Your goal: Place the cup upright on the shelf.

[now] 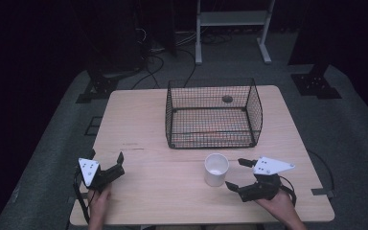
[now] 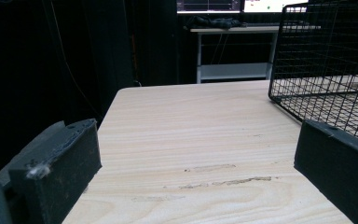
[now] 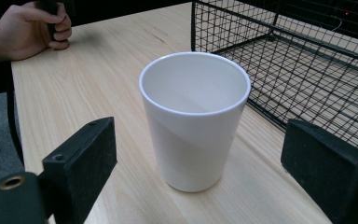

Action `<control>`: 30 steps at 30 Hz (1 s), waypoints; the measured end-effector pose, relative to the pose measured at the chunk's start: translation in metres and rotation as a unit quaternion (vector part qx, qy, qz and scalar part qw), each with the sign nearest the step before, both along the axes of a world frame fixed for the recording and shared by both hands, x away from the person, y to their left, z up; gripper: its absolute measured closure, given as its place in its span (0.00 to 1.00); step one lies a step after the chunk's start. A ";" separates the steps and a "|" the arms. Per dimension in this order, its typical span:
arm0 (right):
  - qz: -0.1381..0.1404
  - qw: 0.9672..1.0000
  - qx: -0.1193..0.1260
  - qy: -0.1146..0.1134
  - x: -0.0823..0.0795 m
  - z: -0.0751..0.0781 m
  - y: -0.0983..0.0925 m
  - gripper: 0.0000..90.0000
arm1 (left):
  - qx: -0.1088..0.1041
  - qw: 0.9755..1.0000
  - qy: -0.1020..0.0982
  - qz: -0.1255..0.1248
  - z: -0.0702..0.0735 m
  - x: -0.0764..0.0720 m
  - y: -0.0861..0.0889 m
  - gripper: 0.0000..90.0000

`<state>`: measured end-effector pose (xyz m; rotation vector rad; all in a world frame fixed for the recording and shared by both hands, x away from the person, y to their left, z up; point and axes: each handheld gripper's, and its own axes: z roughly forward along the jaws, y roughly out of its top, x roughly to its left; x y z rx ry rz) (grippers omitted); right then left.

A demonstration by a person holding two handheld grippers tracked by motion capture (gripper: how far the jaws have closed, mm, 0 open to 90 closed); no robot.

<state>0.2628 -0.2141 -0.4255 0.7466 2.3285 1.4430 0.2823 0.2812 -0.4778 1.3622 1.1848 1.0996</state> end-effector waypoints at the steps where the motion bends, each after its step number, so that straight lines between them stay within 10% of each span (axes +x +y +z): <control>1: 0.001 1.000 -0.001 0.001 0.001 -0.001 0.001 0.11 | 0.000 1.000 0.000 0.000 0.000 0.000 0.000 0.00; 30: 0.014 0.999 -0.016 0.033 0.027 -0.013 0.038 0.08 | 0.003 1.000 0.000 -0.001 0.000 0.000 0.000 0.00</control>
